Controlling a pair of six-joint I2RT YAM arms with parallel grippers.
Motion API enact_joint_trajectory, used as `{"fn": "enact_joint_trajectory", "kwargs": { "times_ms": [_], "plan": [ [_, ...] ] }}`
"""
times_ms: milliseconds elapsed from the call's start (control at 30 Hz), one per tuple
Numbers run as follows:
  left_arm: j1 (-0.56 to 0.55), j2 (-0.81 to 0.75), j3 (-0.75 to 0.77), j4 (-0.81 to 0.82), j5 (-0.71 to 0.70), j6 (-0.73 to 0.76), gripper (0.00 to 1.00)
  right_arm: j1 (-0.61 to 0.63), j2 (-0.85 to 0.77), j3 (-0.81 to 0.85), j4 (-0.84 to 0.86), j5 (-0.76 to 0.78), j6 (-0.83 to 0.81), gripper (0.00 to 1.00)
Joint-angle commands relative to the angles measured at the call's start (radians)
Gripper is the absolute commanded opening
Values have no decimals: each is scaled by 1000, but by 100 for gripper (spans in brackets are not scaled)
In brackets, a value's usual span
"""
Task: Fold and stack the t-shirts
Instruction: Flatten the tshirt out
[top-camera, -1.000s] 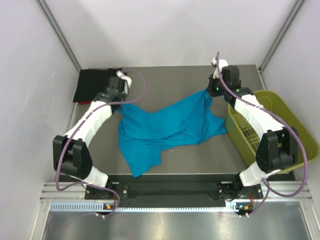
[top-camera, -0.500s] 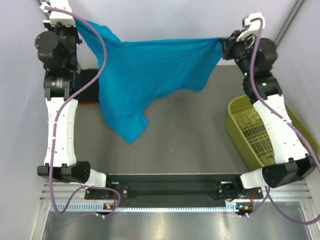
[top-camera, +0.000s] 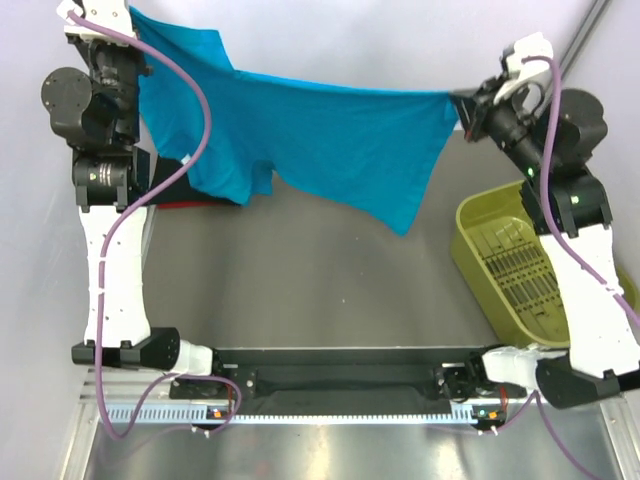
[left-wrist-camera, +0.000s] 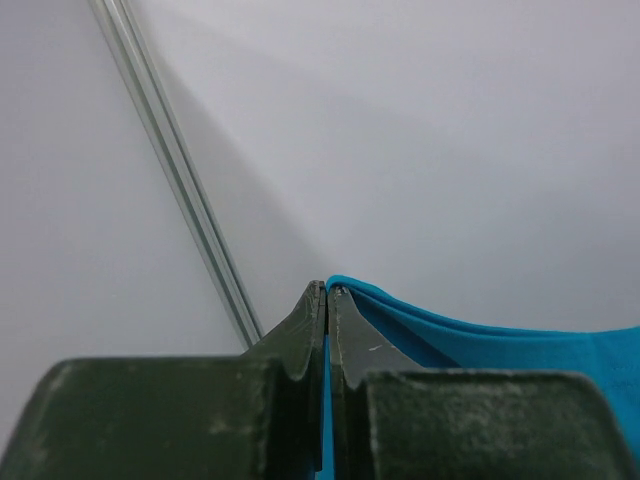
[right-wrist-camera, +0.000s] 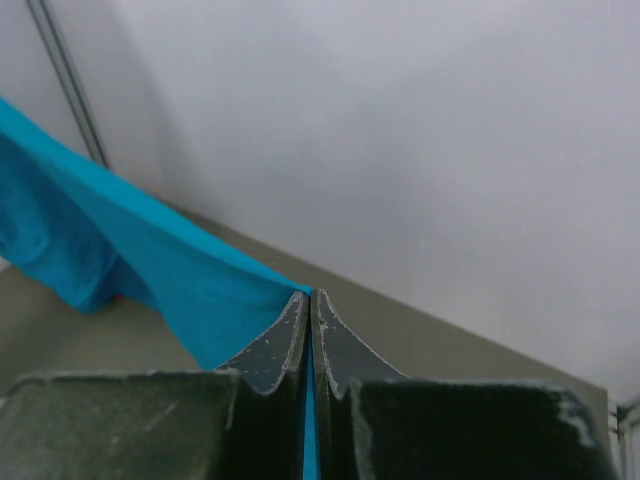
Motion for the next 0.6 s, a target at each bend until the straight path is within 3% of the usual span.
{"fn": "enact_joint_trajectory", "kwargs": {
  "times_ms": [0, 200, 367, 567],
  "plan": [
    [6, -99, -65, 61, 13, 11, 0, 10, -115, -74, -89, -27, -72, 0],
    [6, -240, -172, 81, 89, 0, 0, 8, -181, -74, -160, -97, -66, 0],
    [6, -364, -194, 11, 3, 12, 0, 8, -316, -159, -126, -174, -3, 0],
    [6, -427, -160, -49, 2, 14, 0, 8, -454, -169, -135, -228, 95, 0]
  ]
}}
